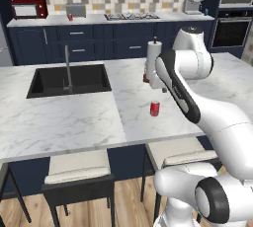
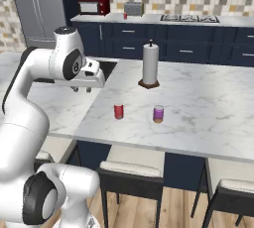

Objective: Four empty soda cans are scattered around the kitchen. Gather all the cans and cluster them next to the stove for recycling.

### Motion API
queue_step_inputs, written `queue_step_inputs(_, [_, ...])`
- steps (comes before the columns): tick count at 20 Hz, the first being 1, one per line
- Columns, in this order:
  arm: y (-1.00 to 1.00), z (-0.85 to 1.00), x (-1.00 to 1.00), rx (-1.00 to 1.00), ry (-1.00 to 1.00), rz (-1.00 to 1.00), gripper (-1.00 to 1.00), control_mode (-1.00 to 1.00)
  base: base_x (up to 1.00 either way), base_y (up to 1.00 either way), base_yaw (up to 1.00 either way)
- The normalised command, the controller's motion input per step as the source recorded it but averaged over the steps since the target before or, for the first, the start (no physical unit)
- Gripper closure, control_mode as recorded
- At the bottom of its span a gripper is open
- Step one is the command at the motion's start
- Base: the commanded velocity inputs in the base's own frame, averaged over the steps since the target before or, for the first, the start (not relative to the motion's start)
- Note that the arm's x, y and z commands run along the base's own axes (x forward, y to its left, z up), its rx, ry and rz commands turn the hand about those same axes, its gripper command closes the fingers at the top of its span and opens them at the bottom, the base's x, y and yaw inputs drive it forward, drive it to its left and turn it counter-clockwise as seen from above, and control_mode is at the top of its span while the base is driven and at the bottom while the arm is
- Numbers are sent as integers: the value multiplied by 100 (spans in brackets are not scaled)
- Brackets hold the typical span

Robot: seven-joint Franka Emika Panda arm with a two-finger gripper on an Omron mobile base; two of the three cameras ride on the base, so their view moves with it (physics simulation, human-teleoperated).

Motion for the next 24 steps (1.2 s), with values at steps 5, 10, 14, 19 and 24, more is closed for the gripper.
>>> queue_step_inputs(5, [-3,0,5,0,11,0,-100,-100,0,0,0])
queue_step_inputs(10, [-9,0,18,0,11,0,-100,-100,0,0,0])
queue_step_inputs(14, [-9,-1,25,0,16,2,-100,-100,0,0,0])
queue_step_inputs(19, [-11,-7,25,0,13,2,-100,-100,0,0,0])
queue_step_inputs(24, [-12,-18,14,-3,1,2,-100,-100,0,0,0])
